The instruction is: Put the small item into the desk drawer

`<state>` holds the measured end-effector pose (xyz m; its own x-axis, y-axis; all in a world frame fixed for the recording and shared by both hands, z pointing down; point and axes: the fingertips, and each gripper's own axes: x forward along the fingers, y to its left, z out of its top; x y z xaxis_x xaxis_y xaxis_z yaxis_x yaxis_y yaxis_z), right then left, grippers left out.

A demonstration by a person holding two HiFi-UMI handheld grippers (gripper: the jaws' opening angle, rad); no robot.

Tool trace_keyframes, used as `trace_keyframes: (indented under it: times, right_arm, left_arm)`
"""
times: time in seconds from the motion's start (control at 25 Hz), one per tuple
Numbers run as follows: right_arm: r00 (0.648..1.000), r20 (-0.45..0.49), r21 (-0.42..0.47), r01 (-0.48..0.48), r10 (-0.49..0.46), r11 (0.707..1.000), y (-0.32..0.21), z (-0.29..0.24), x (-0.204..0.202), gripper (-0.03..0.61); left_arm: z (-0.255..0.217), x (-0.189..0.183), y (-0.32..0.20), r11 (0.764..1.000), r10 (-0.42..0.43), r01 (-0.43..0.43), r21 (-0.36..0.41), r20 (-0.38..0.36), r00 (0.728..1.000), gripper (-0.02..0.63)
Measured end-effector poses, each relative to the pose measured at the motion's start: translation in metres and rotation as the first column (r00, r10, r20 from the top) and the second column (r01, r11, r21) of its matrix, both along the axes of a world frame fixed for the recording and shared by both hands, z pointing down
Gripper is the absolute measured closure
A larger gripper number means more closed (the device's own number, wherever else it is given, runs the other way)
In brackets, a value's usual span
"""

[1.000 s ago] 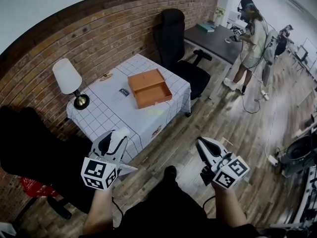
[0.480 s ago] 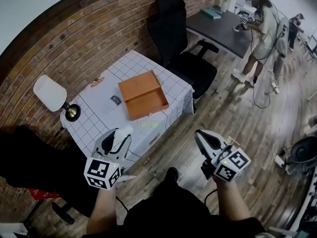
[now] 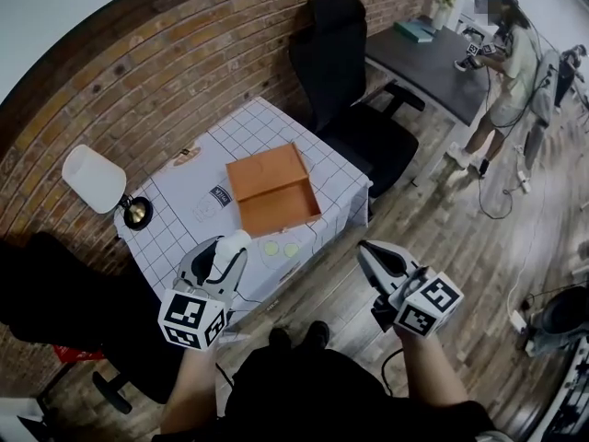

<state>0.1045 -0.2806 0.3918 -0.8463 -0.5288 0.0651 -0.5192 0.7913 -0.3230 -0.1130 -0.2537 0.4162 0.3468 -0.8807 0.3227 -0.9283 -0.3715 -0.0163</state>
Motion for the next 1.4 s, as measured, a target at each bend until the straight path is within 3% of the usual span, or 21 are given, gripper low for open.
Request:
trace_keyframes:
  times: [0.32,0.68,1.04,1.4]
  right_arm:
    - [0.998,0.001,0.006,-0.057,0.057,0.998,-0.036,-0.007,-0.041,0.584]
    - [0.999,-0.025,0.019,-0.048,0.048,0.999,-0.046,-0.01,-0.105,0.584]
    - [0.993,-0.052,-0.039,-0.111,0.109,0.993,-0.064,0.018,-0.09,0.583]
    - [0.995,-0.043,-0.085,-0.094,0.09,0.992,-0.122,0.04,-0.073,0.584]
  left_arm:
    - [-0.002,-0.047,-0.031,0.999,0.02,-0.019,0.026,-0.009,1.0,0.423]
    - [0.005,-0.083,-0.057,0.996,0.083,-0.082,0.033,-0.018,0.996,0.423]
    - [0.044,-0.073,-0.089,0.99,0.138,-0.139,-0.036,-0.029,0.99,0.423]
    - [0.085,-0.04,-0.144,0.976,0.169,-0.168,-0.139,-0.006,0.986,0.423]
